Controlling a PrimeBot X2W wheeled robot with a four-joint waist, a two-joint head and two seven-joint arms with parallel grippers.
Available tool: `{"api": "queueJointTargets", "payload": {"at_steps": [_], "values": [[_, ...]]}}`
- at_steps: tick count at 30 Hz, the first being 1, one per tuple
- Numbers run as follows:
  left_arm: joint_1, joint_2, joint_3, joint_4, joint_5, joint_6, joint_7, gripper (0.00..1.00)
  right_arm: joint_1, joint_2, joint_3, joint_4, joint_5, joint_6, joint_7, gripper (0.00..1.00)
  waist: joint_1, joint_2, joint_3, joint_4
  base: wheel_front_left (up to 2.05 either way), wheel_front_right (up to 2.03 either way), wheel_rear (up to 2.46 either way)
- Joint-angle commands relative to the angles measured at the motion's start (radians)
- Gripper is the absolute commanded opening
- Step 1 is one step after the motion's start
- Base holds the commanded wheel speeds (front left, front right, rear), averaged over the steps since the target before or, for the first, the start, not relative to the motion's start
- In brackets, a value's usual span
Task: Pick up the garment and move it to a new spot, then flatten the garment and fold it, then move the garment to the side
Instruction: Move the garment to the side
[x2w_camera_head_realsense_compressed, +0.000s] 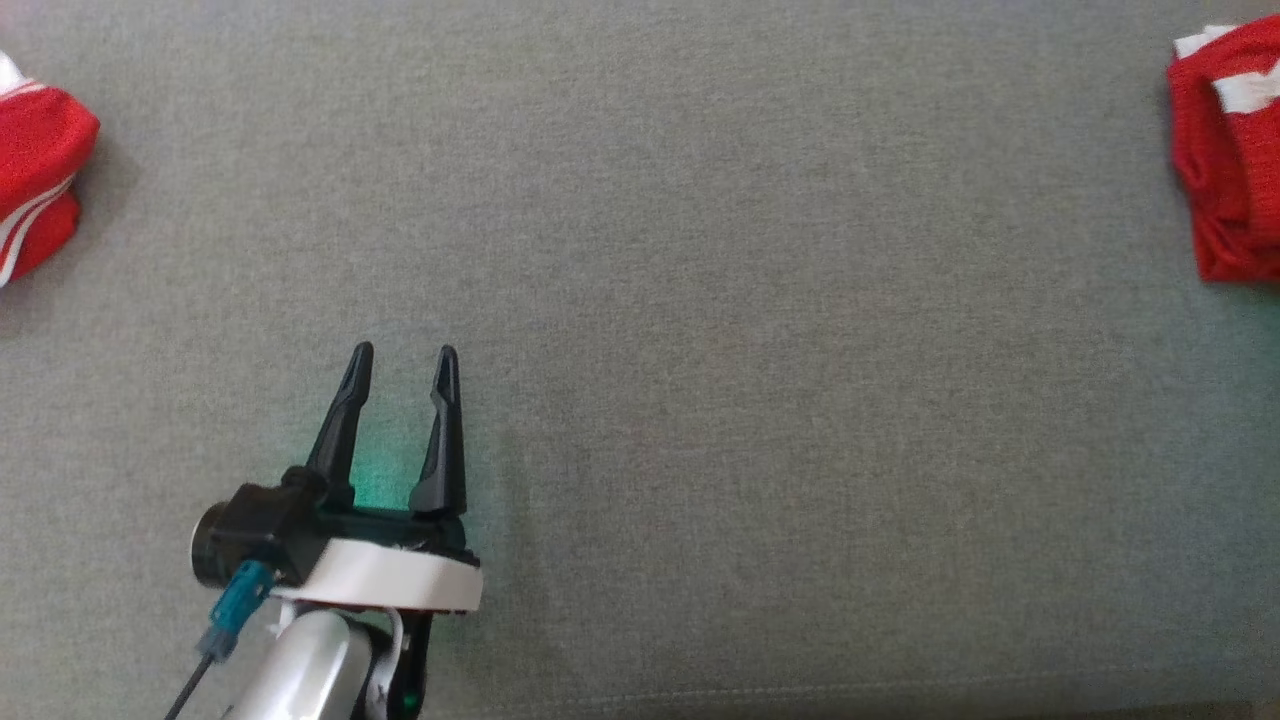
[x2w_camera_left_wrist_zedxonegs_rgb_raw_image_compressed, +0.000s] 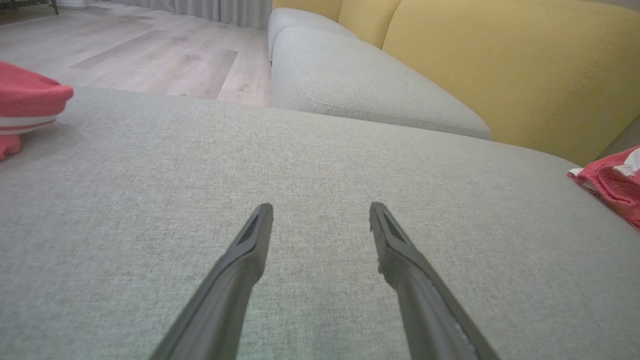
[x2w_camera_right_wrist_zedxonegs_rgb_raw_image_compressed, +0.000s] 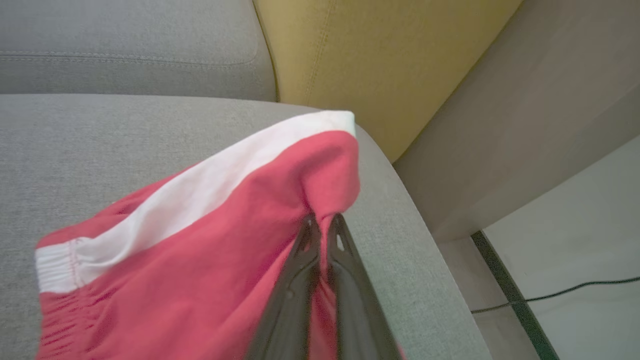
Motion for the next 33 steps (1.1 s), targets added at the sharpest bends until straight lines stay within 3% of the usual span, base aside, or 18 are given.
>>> {"api": "queueJointTargets", "payload": {"at_steps": [1,3,4,5,6,11,19,26,33], "values": [[-0.022,0.017,0.033,-0.035,0.015,0.01,0.0,1.0,-0.031,-0.024,-0.023,-0.02,-0.021,0.007,-0.015,0.0,-0.0001,0.0,0.011,0.004,0.0,0.0,0.0],[-0.025,0.016,0.031,-0.034,0.016,0.012,0.0,1.0,-0.032,-0.019,-0.068,-0.013,-0.05,0.007,-0.03,0.0,-0.0001,0.0,0.015,0.003,0.0,0.0,0.0],[-0.027,0.015,0.03,-0.033,0.016,0.012,0.0,1.0,-0.033,-0.014,-0.087,-0.01,-0.068,0.007,-0.037,0.38,-0.0001,0.0,0.016,0.002,0.0,0.0,0.0],[-0.029,0.015,0.028,-0.031,0.016,0.012,0.0,1.0,-0.031,-0.006,-0.106,-0.006,-0.085,0.007,-0.042,0.96,-0.0001,0.0,0.016,0.001,0.0,0.0,0.0],[-0.03,0.014,0.028,-0.029,0.015,0.012,-0.001,1.0,-0.031,0.004,-0.125,-0.004,-0.101,0.007,-0.049,1.0,-0.0001,0.0,0.014,-0.001,0.0,0.0,0.0],[-0.032,0.011,0.026,-0.014,0.009,0.011,-0.005,1.0,-0.035,0.056,-0.152,-0.008,-0.179,0.007,-0.116,1.0,-0.0001,0.0,-0.016,-0.014,0.0,0.0,0.0],[-0.022,0.003,0.028,0.018,-0.008,0.006,-0.017,1.0,-0.081,0.13,-0.015,0.01,-0.191,0.007,-0.207,1.0,-0.0001,0.0,-0.107,-0.031,0.0,0.0,0.0],[0.005,-0.007,0.048,0.069,-0.036,0.007,-0.035,1.0,-0.039,0.228,0.141,0.023,-0.073,0.007,-0.273,1.0,-0.0001,0.0,-0.237,-0.024,0.0,0.0,0.0],[0.068,-0.001,0.1,0.107,-0.068,0.022,-0.05,1.0,0.132,0.305,0.278,-0.081,0.039,0.007,-0.311,1.0,-0.0001,0.0,-0.345,-0.002,0.0,0.0,0.0]]}}
